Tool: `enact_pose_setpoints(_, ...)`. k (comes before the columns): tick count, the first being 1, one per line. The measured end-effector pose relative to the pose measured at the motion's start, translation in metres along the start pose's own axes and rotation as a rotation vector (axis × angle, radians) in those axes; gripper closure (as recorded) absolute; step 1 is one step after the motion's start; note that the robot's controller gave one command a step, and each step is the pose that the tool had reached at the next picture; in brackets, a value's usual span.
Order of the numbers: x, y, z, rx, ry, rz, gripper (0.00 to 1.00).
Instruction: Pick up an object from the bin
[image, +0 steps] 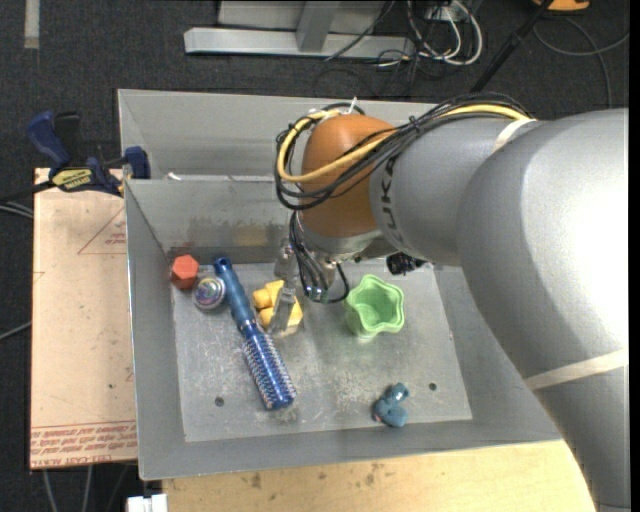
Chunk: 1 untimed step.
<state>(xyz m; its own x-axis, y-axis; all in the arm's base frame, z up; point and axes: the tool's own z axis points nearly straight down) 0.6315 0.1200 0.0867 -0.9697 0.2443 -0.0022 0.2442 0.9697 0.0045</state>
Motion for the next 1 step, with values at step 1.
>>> enact_pose_setpoints(1, -0.0008, -0.0023, 0.0000, 0.002, 0.000, 0.003, 1.00)
